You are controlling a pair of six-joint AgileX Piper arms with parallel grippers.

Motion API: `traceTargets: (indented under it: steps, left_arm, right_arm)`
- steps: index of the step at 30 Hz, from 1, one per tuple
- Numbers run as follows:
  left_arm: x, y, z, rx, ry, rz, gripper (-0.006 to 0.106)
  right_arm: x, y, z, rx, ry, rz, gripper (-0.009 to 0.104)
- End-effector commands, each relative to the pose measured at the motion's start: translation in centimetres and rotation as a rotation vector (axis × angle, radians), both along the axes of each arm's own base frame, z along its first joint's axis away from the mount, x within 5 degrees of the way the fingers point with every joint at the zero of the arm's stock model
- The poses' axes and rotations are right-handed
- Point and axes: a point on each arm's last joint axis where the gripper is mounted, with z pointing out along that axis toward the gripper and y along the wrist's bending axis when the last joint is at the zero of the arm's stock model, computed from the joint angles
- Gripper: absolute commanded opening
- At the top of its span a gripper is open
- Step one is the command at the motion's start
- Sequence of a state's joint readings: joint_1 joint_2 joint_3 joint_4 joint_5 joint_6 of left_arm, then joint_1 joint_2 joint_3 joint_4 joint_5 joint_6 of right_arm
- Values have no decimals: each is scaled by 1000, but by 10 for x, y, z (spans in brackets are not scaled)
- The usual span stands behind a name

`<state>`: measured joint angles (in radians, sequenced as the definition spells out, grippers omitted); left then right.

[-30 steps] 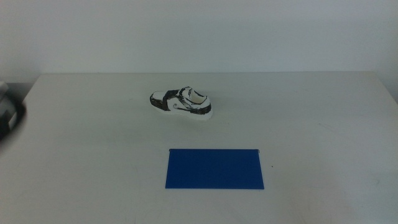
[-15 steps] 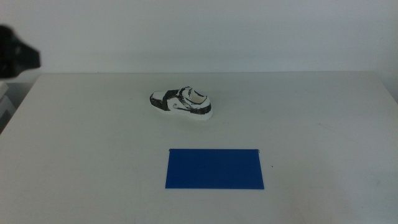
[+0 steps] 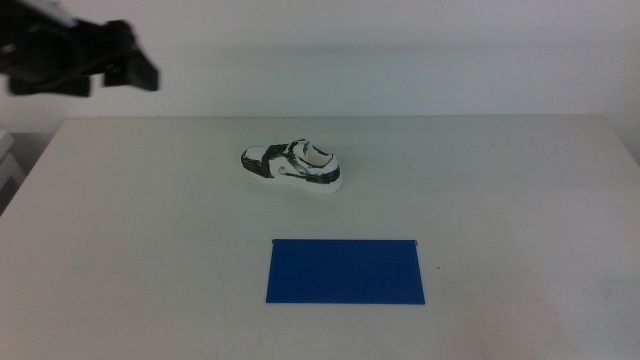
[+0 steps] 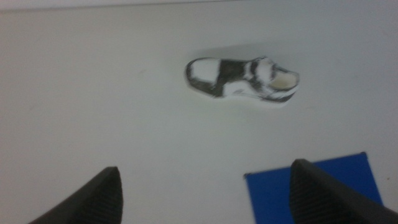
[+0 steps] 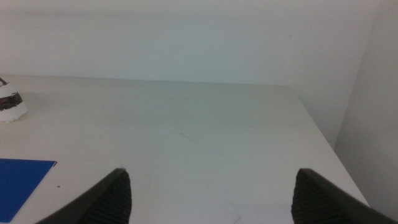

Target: Use one arm to grab the shoe from the table and place it on the mat.

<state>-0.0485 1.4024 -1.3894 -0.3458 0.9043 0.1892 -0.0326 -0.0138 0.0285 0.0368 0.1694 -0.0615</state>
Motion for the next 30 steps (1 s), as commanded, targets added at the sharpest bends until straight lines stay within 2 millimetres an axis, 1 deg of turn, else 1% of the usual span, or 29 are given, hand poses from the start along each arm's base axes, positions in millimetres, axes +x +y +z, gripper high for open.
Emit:
traceTargets:
  steps: [1, 4, 9, 15, 18, 19, 21, 24, 27, 30]
  left_arm:
    - [5, -15, 25, -38, -110, -7, 90]
    - [21, -30, 26, -30, -101, 14, 90]
    - [53, -63, 23, -39, -70, 35, 90]
    - [91, -104, 15, -75, -68, 23, 90]
    - [106, -123, 9, -79, -64, 13, 90]
    - [110, -127, 10, -87, -67, 18, 90]
    - [120, -138, 3, -133, -32, 59, 90]
    - [135, -143, -12, -179, 22, 136, 90]
    - [144, -147, -25, -221, 51, 181, 90]
    - [154, -151, -32, -303, 34, 230, 90]
  right_arm:
    - [-2, 0, 12, -24, -109, 0, 66]
    - [-2, 0, 12, -24, -109, 0, 66]
    - [-2, 0, 12, -24, -109, 0, 66]
    - [-2, 0, 12, -24, -109, 0, 66]
    - [-2, 0, 12, -24, -109, 0, 66]
    - [-2, 0, 12, -24, -109, 0, 66]
    - [-2, 0, 12, -24, -109, 0, 66]
    - [-2, 0, 12, -24, -109, 0, 66]
    - [-2, 0, 12, -24, -109, 0, 66]
    - [-2, 0, 12, -24, -109, 0, 66]
